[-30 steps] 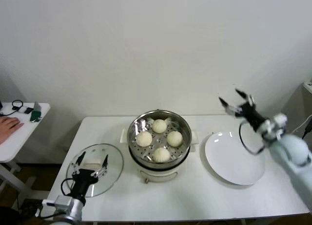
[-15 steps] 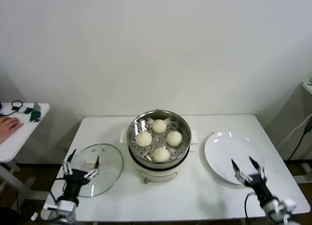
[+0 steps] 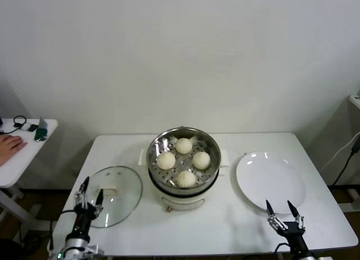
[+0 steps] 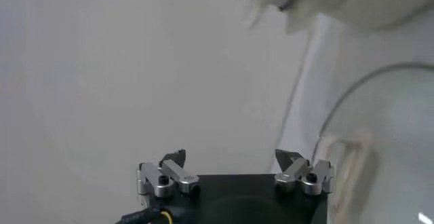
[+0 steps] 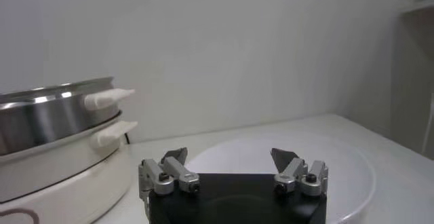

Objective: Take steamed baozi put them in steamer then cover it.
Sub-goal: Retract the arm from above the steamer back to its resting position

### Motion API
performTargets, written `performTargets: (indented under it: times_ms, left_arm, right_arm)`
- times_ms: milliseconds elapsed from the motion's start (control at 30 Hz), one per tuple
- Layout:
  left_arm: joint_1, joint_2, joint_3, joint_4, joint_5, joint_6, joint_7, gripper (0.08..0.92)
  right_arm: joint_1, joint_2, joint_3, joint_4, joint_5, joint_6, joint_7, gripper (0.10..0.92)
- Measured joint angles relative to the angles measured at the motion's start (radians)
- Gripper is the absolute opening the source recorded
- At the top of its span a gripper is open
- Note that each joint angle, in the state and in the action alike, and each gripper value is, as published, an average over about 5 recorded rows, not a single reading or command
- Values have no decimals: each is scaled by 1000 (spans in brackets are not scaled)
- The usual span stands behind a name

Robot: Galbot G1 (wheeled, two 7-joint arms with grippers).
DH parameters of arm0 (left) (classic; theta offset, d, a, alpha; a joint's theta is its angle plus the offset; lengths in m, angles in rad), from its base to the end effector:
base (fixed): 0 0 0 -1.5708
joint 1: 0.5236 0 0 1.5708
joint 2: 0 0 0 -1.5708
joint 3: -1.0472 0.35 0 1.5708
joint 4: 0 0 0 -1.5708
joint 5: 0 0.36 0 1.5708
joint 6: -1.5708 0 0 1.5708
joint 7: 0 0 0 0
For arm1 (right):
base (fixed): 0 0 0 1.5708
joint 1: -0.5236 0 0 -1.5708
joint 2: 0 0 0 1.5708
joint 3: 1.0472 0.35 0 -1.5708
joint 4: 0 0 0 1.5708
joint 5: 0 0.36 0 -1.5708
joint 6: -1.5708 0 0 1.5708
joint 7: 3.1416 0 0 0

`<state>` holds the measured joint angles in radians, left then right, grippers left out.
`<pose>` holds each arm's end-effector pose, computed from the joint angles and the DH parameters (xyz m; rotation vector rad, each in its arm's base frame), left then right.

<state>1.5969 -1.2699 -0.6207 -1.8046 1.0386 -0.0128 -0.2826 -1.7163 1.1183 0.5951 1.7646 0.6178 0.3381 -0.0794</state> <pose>0.1694 0.1114 -0.3906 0.0642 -2.3925 -1.9448 0.1267 -0.1454 -0.4079 0.0542 -3.0106 -0.2433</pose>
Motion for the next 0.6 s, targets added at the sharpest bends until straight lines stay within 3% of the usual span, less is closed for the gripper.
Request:
performTargets:
  times_ms: [600]
  left_arm:
    - [-140,-40,13,240,282,25,-36,823]
  right_arm:
    - [-25,59,3,7,-25,19,13,823]
